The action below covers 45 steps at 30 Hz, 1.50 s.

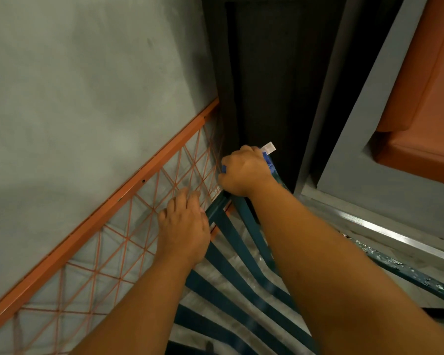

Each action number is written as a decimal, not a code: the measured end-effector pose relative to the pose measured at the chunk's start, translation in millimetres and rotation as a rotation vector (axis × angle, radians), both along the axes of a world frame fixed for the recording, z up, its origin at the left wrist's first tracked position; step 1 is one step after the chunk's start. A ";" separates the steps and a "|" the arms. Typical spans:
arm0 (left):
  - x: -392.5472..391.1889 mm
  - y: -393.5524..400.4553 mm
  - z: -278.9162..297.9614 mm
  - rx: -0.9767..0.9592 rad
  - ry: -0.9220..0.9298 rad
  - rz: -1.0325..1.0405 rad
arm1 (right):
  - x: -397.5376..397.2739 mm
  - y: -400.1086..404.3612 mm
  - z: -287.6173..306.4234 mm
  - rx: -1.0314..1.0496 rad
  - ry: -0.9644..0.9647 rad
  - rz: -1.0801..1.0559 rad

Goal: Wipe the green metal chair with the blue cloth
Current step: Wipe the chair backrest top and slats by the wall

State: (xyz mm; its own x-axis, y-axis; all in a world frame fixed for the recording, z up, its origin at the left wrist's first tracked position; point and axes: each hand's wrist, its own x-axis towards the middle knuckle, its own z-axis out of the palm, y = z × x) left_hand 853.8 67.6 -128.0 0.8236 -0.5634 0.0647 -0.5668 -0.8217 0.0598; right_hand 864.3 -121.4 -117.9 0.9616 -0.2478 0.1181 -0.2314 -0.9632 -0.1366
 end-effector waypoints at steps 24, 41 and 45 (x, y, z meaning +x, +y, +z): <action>-1.1 -1.2 1.1 0.023 -0.018 -0.020 | -18.0 -32.8 -26.4 0.514 -0.408 -0.215; -0.7 -0.4 1.8 0.040 -0.046 -0.043 | -51.3 28.4 -34.5 0.708 -0.517 -0.258; 4.6 -9.3 8.5 0.051 -0.095 -0.085 | -75.9 24.7 -34.9 1.293 -0.729 -0.428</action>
State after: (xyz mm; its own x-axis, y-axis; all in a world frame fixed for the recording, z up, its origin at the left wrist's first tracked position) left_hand 858.3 58.3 -119.5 0.7642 -0.6356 0.1096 -0.6358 -0.7709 -0.0376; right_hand 788.4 -96.8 -152.7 0.6253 -0.7804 0.0092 0.0353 0.0165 -0.9992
